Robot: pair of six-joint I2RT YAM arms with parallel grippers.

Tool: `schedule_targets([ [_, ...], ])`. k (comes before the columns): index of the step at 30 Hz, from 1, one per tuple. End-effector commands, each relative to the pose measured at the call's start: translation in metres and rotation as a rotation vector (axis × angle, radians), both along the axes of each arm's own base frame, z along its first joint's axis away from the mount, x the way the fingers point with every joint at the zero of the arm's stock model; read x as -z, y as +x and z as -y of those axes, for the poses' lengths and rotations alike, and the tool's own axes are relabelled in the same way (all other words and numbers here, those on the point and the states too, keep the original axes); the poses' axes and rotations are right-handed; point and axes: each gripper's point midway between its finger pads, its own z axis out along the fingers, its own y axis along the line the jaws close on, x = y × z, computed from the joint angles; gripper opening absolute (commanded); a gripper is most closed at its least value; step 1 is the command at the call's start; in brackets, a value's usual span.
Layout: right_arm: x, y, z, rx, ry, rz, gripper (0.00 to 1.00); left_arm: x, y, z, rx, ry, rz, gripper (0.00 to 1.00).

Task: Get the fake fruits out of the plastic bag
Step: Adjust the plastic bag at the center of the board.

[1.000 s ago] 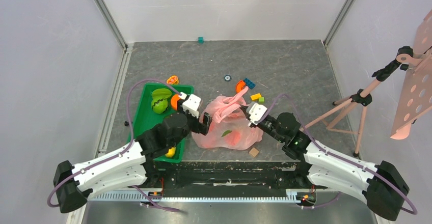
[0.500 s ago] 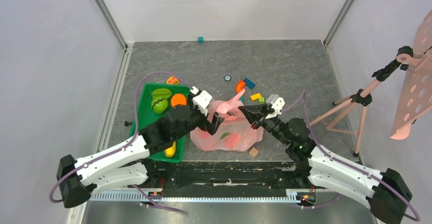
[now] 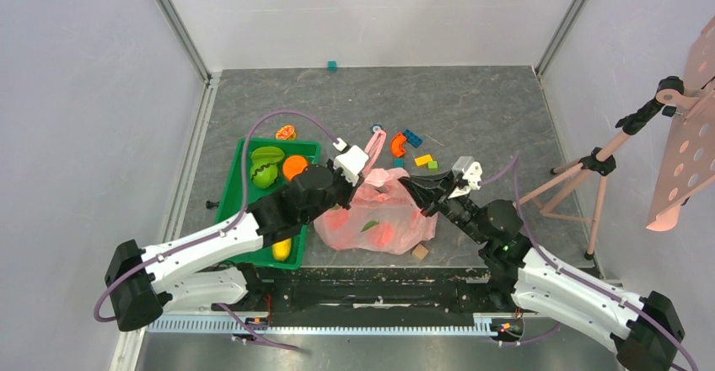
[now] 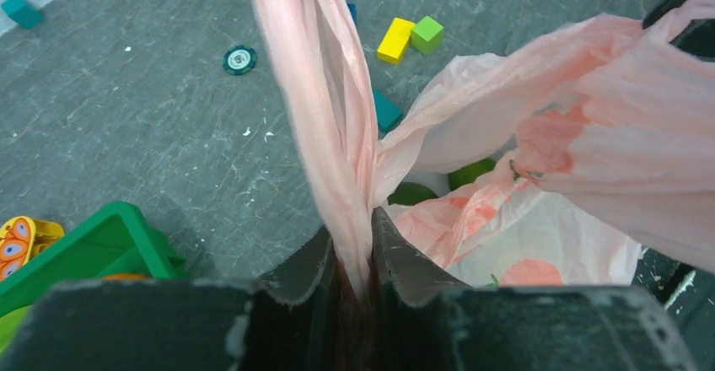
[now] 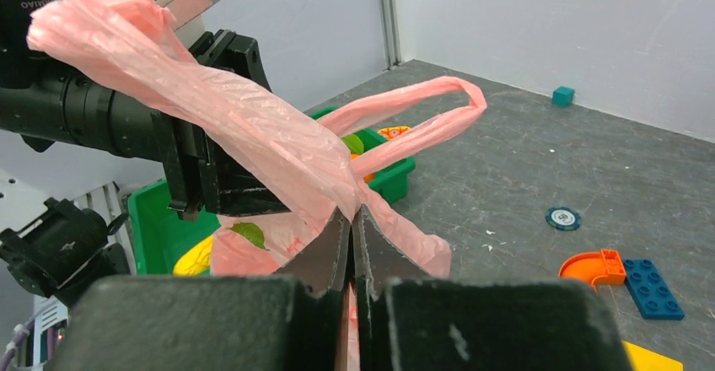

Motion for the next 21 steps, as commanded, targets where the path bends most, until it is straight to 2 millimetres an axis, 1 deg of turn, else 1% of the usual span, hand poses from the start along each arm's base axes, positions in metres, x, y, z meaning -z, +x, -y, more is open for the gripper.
schedule_targets([
  [1, -0.010, 0.008, 0.013, 0.083, 0.050, -0.032, 0.00, -0.048, 0.017, 0.000, -0.062, -0.095, 0.113, 0.19],
  [4, -0.006, 0.024, 0.027, 0.201, 0.058, -0.119, 0.00, -0.062, 0.023, -0.005, -0.117, -0.142, 0.146, 0.12],
  [7, -0.005, 0.039, 0.036, 0.303, 0.037, -0.173, 0.00, -0.078, 0.032, -0.008, -0.155, -0.184, 0.175, 0.08],
  [10, -0.015, 0.057, 0.046, 0.418, 0.003, -0.186, 0.00, -0.100, 0.047, -0.008, -0.168, -0.230, 0.185, 0.03],
  [12, -0.027, 0.072, 0.052, 0.484, -0.021, -0.180, 0.00, -0.117, 0.060, -0.008, -0.161, -0.260, 0.201, 0.02],
  [13, -0.033, 0.079, 0.054, 0.504, -0.029, -0.174, 0.00, -0.127, 0.067, -0.009, -0.169, -0.305, 0.190, 0.02],
  [15, -0.052, 0.095, 0.058, 0.529, -0.025, -0.155, 0.00, -0.148, 0.083, -0.012, -0.182, -0.344, 0.207, 0.02],
  [16, -0.056, 0.103, 0.060, 0.533, -0.026, -0.151, 0.00, -0.152, 0.092, -0.013, -0.189, -0.350, 0.207, 0.02],
  [18, -0.070, 0.123, 0.067, 0.555, -0.023, -0.136, 0.00, -0.166, 0.105, -0.012, -0.187, -0.367, 0.211, 0.02],
  [19, -0.077, 0.130, 0.071, 0.559, -0.021, -0.119, 0.00, -0.170, 0.109, -0.010, -0.176, -0.373, 0.209, 0.02],
  [21, -0.085, 0.140, 0.076, 0.560, -0.033, -0.088, 0.00, -0.178, 0.112, -0.007, -0.162, -0.406, 0.206, 0.02],
])
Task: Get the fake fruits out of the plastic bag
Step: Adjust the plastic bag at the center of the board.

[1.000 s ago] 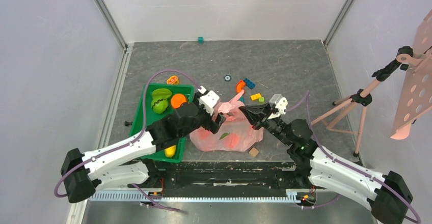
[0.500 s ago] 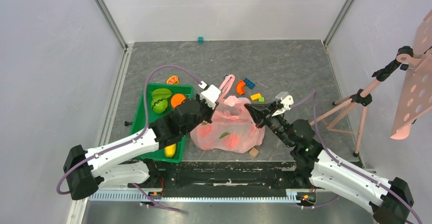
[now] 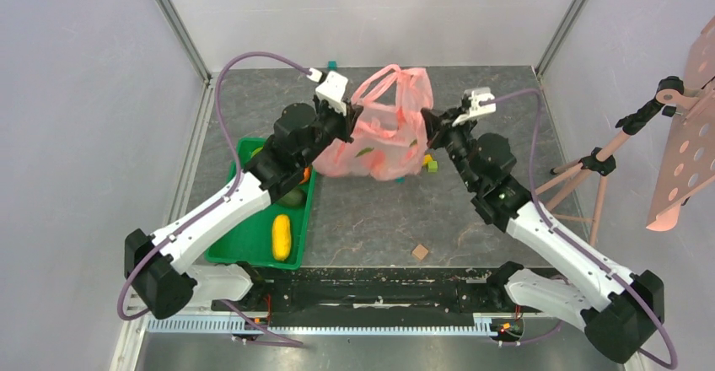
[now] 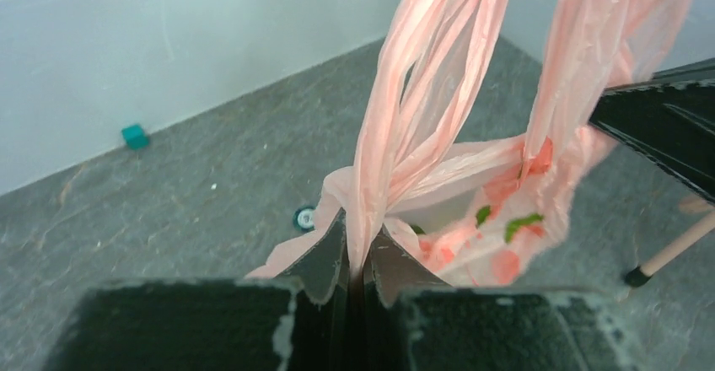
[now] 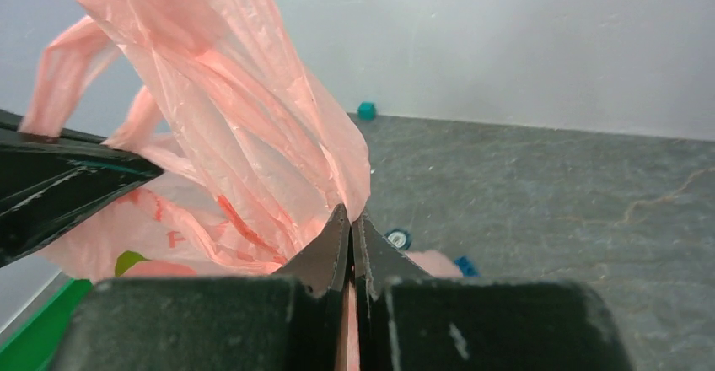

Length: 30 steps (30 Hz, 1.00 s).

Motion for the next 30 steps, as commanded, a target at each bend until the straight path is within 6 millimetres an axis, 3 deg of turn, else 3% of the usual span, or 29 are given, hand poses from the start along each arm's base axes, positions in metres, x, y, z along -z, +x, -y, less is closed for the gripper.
schedule_targets([
  [1, -0.029, 0.024, 0.023, 0.058, -0.054, 0.084, 0.00, -0.057, 0.013, -0.001, 0.008, -0.165, 0.077, 0.02],
  [4, -0.018, 0.017, 0.019, 0.007, -0.129, 0.146, 0.00, -0.044, 0.007, -0.001, 0.020, -0.235, 0.077, 0.03],
  [8, 0.035, -0.004, 0.015, -0.076, -0.178, 0.155, 0.00, 0.003, -0.006, -0.006, 0.030, -0.319, 0.050, 0.05],
  [12, 0.084, -0.027, 0.014, -0.149, -0.175, 0.141, 0.00, 0.043, -0.017, -0.009, 0.049, -0.359, 0.010, 0.22],
  [15, 0.098, -0.042, 0.008, -0.216, -0.127, 0.135, 0.00, 0.062, -0.019, -0.005, 0.065, -0.329, -0.029, 0.40],
  [20, 0.104, -0.049, -0.002, -0.283, -0.128, 0.116, 0.00, 0.057, -0.024, 0.005, 0.130, -0.270, -0.035, 0.61],
  [24, 0.101, -0.051, -0.005, -0.305, -0.122, 0.120, 0.00, 0.042, -0.028, 0.013, 0.189, -0.240, -0.014, 0.67],
  [30, 0.089, -0.051, -0.006, -0.306, -0.108, 0.133, 0.00, 0.028, -0.033, 0.026, 0.273, -0.178, -0.011, 0.67],
])
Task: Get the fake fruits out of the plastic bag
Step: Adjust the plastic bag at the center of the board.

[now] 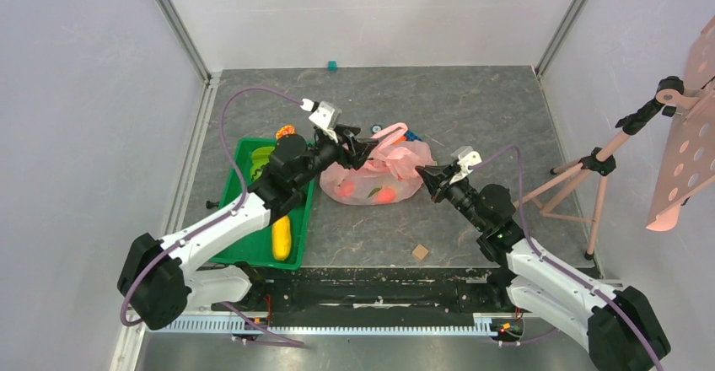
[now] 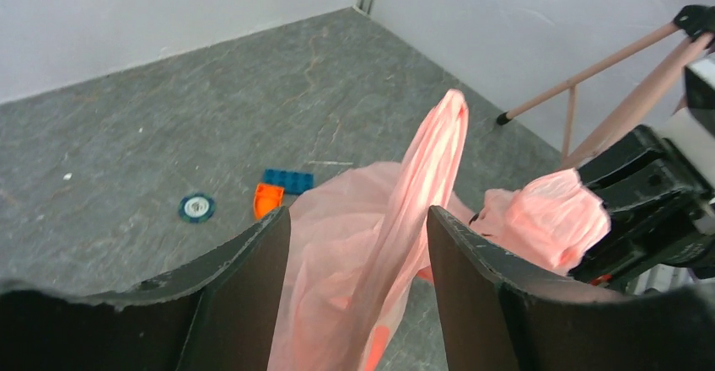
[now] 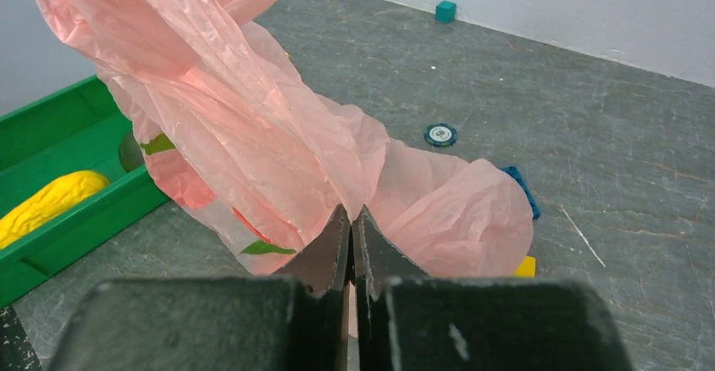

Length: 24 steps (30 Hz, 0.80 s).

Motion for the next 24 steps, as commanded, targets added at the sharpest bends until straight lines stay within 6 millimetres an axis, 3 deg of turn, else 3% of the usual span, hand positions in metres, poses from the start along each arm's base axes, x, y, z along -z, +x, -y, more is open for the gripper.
schedule_targets([
  [1, -0.041, 0.002, -0.004, -0.018, 0.062, 0.080, 0.00, -0.025, -0.003, 0.009, 0.069, 0.042, 0.068, 0.67],
  [5, -0.047, 0.000, -0.006, -0.031, 0.068, 0.084, 0.00, -0.020, 0.002, 0.017, 0.091, 0.088, 0.050, 0.66],
  [9, -0.049, 0.000, -0.007, -0.034, 0.067, 0.085, 0.00, -0.013, -0.005, 0.030, 0.167, 0.123, 0.034, 0.62],
  [14, -0.052, 0.000, -0.007, -0.037, 0.066, 0.087, 0.00, -0.006, -0.003, 0.030, 0.132, 0.194, 0.057, 0.62],
  [24, -0.050, -0.002, -0.006, -0.039, 0.061, 0.086, 0.00, -0.010, -0.002, 0.055, 0.178, 0.329, 0.136, 0.63],
])
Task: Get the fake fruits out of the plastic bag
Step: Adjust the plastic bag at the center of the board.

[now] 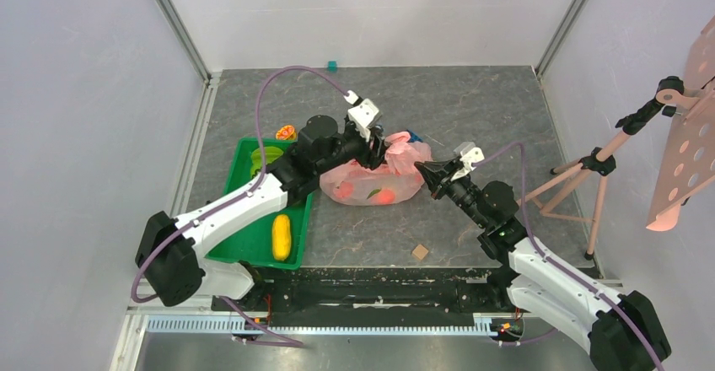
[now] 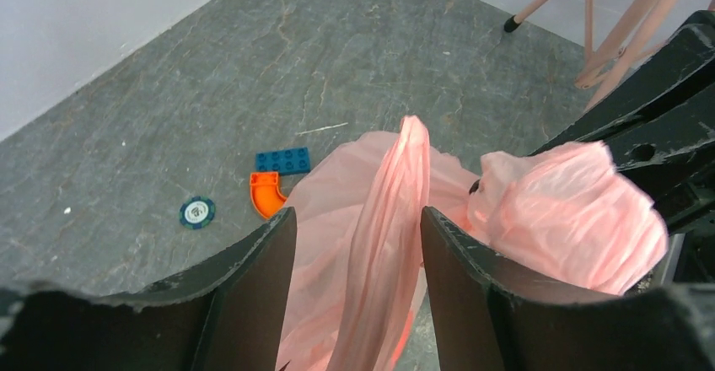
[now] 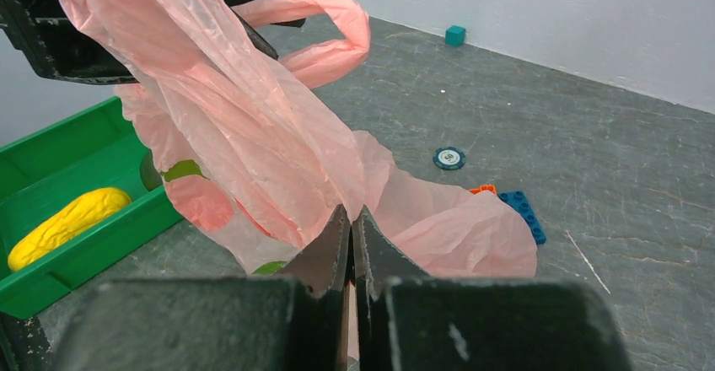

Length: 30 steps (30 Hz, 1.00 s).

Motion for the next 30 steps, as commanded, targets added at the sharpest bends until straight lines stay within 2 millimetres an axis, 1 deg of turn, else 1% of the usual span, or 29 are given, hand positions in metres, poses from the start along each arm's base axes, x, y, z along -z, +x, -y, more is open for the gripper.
schedule_targets([
  [1, -0.028, -0.001, -0.002, -0.015, 0.035, 0.061, 0.00, -0.016, 0.002, 0.012, 0.034, 0.066, 0.107, 0.63],
  [3, -0.028, -0.002, -0.002, -0.016, 0.037, 0.060, 0.00, -0.013, 0.003, 0.014, 0.031, 0.086, 0.108, 0.62],
  [4, -0.030, -0.002, -0.002, -0.016, 0.039, 0.062, 0.00, -0.011, 0.004, 0.015, 0.026, 0.096, 0.107, 0.60],
  [5, -0.029, -0.002, -0.002, -0.016, 0.036, 0.061, 0.00, -0.009, 0.005, 0.014, 0.020, 0.103, 0.106, 0.51],
  [6, -0.029, -0.002, -0.001, -0.015, 0.036, 0.061, 0.00, -0.006, 0.007, 0.013, 0.016, 0.118, 0.102, 0.40],
  [7, -0.030, -0.002, -0.001, -0.012, 0.036, 0.063, 0.00, -0.005, 0.007, 0.012, 0.015, 0.133, 0.100, 0.22],
  [8, -0.030, -0.002, 0.000, -0.007, 0.036, 0.064, 0.00, -0.006, 0.008, 0.010, 0.006, 0.142, 0.098, 0.07],
  [9, -0.031, -0.002, 0.001, -0.004, 0.038, 0.066, 0.00, -0.007, 0.010, 0.007, -0.016, 0.146, 0.092, 0.02],
  [11, -0.032, -0.001, 0.004, 0.012, 0.044, 0.064, 0.00, -0.013, 0.009, 0.001, -0.038, 0.140, 0.092, 0.02],
  [13, -0.031, 0.000, 0.009, 0.044, 0.063, 0.046, 0.00, -0.024, 0.004, -0.005, -0.047, 0.121, 0.106, 0.02],
  [15, -0.029, 0.001, 0.014, 0.078, 0.093, 0.019, 0.00, -0.040, -0.003, -0.015, -0.070, 0.076, 0.124, 0.02],
  [16, -0.027, 0.002, 0.018, 0.095, 0.109, 0.004, 0.00, -0.044, -0.006, -0.020, -0.080, 0.055, 0.124, 0.02],
  [17, -0.027, 0.001, 0.020, 0.108, 0.128, -0.007, 0.00, -0.053, -0.011, -0.025, -0.088, 0.015, 0.134, 0.02],
  [20, -0.025, 0.000, 0.029, 0.151, 0.225, -0.051, 0.00, -0.062, -0.031, -0.036, -0.071, -0.090, 0.154, 0.02],
  [21, -0.024, 0.000, 0.032, 0.169, 0.264, -0.070, 0.00, -0.059, -0.036, -0.040, -0.070, -0.113, 0.151, 0.02],
  [22, -0.022, 0.000, 0.037, 0.193, 0.298, -0.083, 0.00, -0.064, -0.041, -0.045, -0.069, -0.145, 0.166, 0.02],
  [24, -0.021, -0.002, 0.042, 0.212, 0.362, -0.101, 0.02, -0.058, -0.050, -0.050, -0.065, -0.187, 0.150, 0.02],
  [25, -0.022, -0.004, 0.042, 0.209, 0.376, -0.096, 0.07, -0.058, -0.054, -0.054, -0.066, -0.201, 0.156, 0.02],
  [27, -0.027, -0.007, 0.041, 0.191, 0.357, -0.072, 0.25, -0.053, -0.056, -0.058, -0.075, -0.207, 0.147, 0.02],
  [28, -0.028, -0.008, 0.040, 0.179, 0.320, -0.055, 0.35, -0.050, -0.058, -0.059, -0.075, -0.204, 0.144, 0.02],
  [30, -0.031, -0.009, 0.038, 0.168, 0.255, -0.038, 0.47, -0.047, -0.059, -0.061, -0.076, -0.205, 0.137, 0.02],
])
